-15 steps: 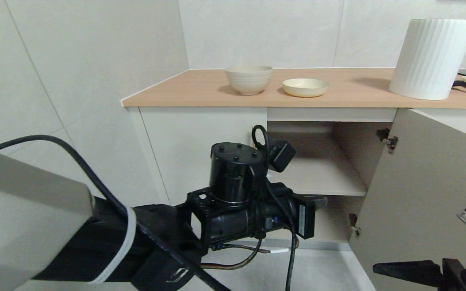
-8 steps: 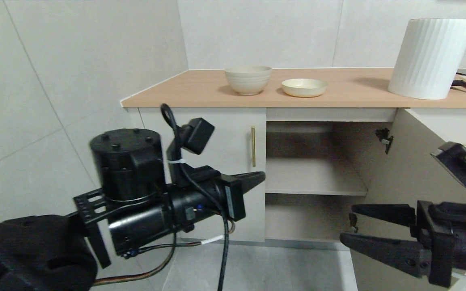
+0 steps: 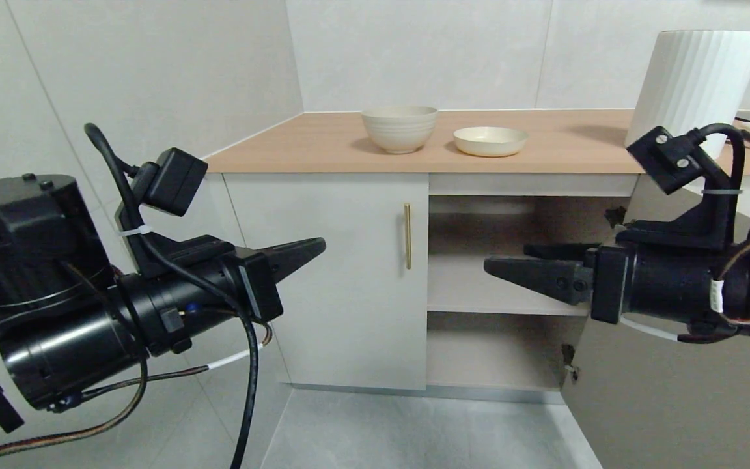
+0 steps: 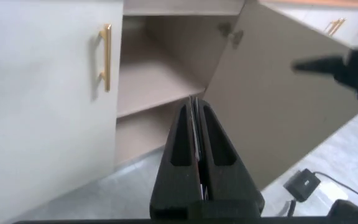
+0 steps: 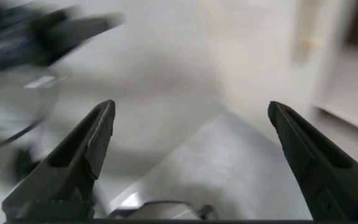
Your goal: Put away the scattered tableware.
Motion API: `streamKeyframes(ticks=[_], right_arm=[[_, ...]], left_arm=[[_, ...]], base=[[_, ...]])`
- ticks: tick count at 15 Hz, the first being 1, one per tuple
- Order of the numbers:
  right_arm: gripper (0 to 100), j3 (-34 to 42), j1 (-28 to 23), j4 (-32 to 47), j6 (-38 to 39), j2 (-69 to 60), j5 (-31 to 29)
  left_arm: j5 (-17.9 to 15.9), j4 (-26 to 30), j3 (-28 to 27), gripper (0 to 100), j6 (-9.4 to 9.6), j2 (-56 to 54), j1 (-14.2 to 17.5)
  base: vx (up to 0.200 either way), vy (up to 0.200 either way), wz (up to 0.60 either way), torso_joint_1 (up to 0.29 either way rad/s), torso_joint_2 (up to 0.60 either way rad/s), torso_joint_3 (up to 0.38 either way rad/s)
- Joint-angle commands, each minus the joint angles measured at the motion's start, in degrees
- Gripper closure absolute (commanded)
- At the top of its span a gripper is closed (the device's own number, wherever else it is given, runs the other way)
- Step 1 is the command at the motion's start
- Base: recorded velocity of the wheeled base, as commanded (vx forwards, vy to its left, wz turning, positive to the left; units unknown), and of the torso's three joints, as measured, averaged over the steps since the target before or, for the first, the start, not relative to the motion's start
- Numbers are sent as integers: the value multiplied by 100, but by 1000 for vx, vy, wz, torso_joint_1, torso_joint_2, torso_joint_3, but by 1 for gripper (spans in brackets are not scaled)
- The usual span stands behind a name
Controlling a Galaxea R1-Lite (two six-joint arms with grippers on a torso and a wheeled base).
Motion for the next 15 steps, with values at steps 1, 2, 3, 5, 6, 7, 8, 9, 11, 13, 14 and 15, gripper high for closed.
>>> streamKeyframes(ticks=[1,2,3,5,6,7,8,9,11,13,14,15], right_arm=[[0,-254,2,193,28,341,-465],[0,-280,2,219,28,350,-790],[0,-298,2,228,28,324,-1019],[0,-579,2,632,28,174,-1344],[0,-623,2,764,28,148,-1379],[0,-878,11,1283,54,122,-1484],[0,-1018,20,1467,204,148,-1608],[0,-1106,20,1485,335,192,-1695],[0,-1133,20,1493,362,210,-1722],[0,-1133,20,1493,362,192,-1731],[0,-1133,29,1493,362,192,-1731],[0,-1133,29,1493,362,192,-1731]], left_arm=[[-4,114,-73,100,-6,-7,20],[-4,166,-222,100,-6,72,20],[-4,193,-231,0,-6,54,20],[5,158,-319,0,-50,45,20],[13,158,-327,0,-50,45,20],[31,140,-327,0,-41,-51,20],[22,140,-292,0,-41,-201,20],[31,140,-283,0,-41,-280,73],[31,140,-301,0,-32,-306,143],[22,140,-310,0,-14,-315,161],[22,140,-310,0,-14,-315,178],[22,158,-327,0,-6,-315,231]], base=[[0,0,0,0,0,0],[0,0,0,0,0,0],[0,0,0,0,0,0],[0,0,0,0,0,0],[0,0,0,0,0,0],[0,0,0,0,0,0],[0,0,0,0,0,0],[0,0,0,0,0,0],[0,0,0,0,0,0],[0,0,0,0,0,0],[0,0,0,0,0,0],[0,0,0,0,0,0]])
